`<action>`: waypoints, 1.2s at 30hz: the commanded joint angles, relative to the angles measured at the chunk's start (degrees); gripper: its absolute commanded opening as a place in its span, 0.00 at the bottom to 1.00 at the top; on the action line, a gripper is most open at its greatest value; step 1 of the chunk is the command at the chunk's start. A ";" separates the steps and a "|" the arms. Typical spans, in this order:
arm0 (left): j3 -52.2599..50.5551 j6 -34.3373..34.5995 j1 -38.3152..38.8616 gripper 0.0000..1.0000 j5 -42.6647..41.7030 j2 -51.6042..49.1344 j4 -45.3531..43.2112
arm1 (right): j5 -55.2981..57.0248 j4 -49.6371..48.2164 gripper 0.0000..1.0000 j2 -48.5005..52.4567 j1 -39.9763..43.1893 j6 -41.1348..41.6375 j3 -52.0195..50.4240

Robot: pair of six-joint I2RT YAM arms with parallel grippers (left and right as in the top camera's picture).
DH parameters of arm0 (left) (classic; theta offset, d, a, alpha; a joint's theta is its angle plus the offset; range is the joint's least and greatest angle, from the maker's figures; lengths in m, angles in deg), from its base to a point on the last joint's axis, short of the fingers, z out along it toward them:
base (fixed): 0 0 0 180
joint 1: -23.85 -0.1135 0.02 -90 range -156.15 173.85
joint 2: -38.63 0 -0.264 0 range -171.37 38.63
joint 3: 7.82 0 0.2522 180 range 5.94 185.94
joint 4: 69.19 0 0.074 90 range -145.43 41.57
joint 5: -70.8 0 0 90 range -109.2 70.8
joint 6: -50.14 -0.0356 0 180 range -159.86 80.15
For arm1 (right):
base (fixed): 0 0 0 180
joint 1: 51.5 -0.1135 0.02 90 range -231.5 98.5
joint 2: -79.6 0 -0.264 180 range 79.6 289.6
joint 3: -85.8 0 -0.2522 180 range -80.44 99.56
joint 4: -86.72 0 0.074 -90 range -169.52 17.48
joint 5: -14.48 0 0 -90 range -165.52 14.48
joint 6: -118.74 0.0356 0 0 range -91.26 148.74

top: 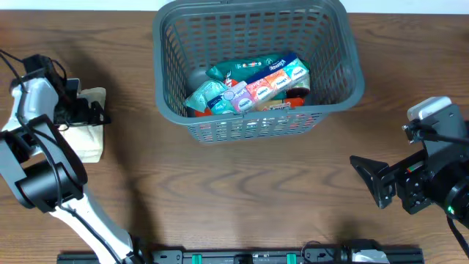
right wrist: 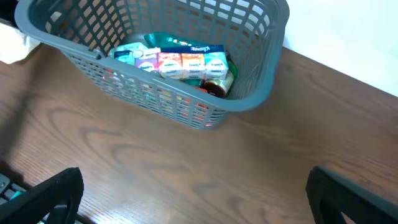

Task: Pack container
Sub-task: 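Move the left gripper to the beige paper pouch and grasp it, then carry the beige pouch into the basket and release it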

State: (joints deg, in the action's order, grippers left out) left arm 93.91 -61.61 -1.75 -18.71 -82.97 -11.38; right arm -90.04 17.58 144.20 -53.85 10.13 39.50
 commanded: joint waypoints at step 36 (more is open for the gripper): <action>16.68 26.95 3.21 0.06 -7.63 15.26 -3.74 | 0.15 0.15 0.99 -0.11 -0.35 0.57 0.04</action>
State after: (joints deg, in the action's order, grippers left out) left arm 106.54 -37.33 -0.68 -23.54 -75.60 -13.89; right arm -90.04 17.60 144.20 -53.85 10.13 39.50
